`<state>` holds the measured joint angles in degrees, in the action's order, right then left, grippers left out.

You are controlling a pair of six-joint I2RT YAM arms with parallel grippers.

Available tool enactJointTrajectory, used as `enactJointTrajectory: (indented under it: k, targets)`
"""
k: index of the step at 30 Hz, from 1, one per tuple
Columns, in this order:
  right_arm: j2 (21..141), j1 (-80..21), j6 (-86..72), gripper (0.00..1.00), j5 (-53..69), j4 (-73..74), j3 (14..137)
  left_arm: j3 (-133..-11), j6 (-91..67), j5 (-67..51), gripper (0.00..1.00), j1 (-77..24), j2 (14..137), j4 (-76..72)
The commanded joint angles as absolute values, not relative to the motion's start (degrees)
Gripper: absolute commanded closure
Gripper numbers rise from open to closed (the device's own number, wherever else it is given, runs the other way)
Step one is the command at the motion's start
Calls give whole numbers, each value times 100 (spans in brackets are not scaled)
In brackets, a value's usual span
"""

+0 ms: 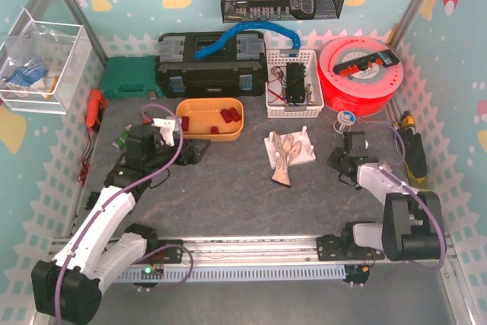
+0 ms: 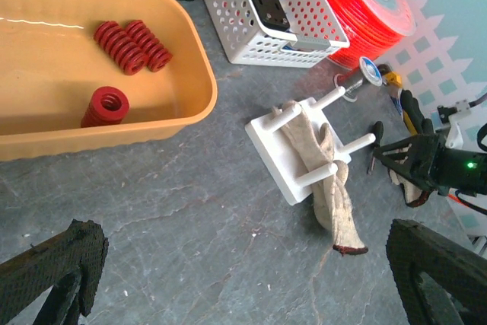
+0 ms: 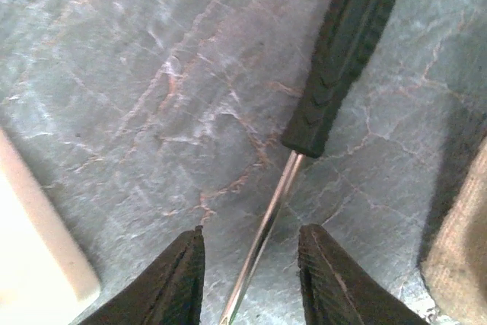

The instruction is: Install the large spring

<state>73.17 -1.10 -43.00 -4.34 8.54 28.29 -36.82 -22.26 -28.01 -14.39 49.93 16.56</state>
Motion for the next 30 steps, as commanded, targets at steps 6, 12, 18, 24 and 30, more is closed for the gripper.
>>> enactJointTrajectory:
  k: [6,12,18,24,30]
  targets:
    - [6418,-120,-3998,53,378,1506,3119,-3832,-2288,-2502,1,-1637,5044,1725]
    - [5863,-488,-3725,54,1292,1661,3064,-3833,-2521,-1991,1,-2144,5139,1702]
    - [5573,-1520,-3968,56,1393,1569,3002,-3878,-2613,-1639,1,-2605,5311,1667]
    - [5952,-2157,-4306,62,1423,979,2811,-3919,-2601,-1518,1,-2654,5322,1667]
    - [6606,-2525,-4386,63,1464,541,2875,-3921,-2558,-1499,1,-2652,5304,1674]
